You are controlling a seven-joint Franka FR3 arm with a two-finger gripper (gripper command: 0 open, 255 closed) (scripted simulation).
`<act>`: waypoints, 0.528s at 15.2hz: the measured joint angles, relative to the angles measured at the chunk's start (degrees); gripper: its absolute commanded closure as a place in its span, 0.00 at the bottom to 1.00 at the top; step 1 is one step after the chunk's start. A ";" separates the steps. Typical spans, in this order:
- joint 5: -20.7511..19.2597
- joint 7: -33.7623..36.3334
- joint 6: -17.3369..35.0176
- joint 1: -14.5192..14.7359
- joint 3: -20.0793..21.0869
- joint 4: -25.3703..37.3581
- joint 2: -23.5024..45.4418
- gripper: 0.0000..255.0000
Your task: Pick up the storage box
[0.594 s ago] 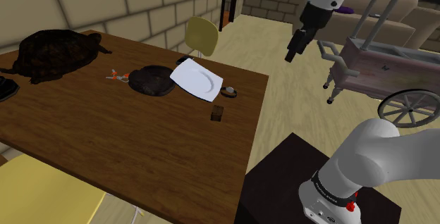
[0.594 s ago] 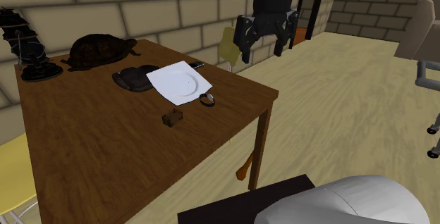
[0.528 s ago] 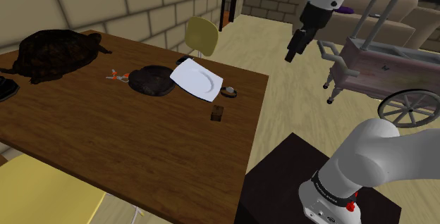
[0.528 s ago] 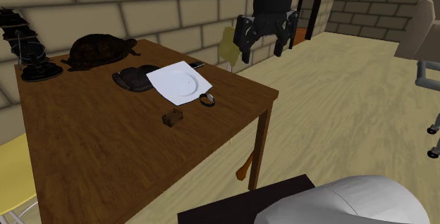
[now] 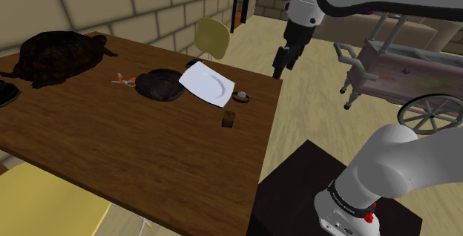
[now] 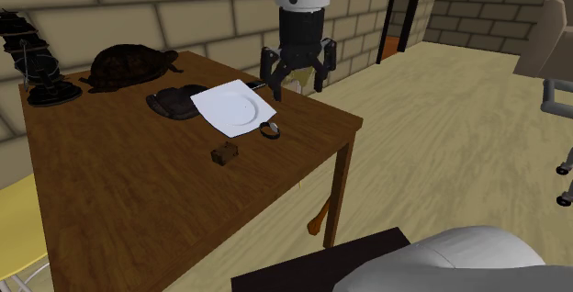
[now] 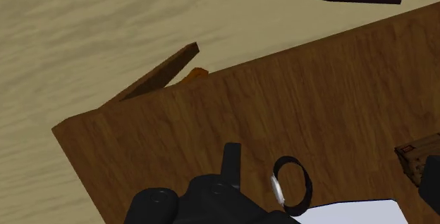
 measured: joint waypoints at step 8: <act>3.10 6.78 6.09 2.66 7.11 1.56 10.74 0.00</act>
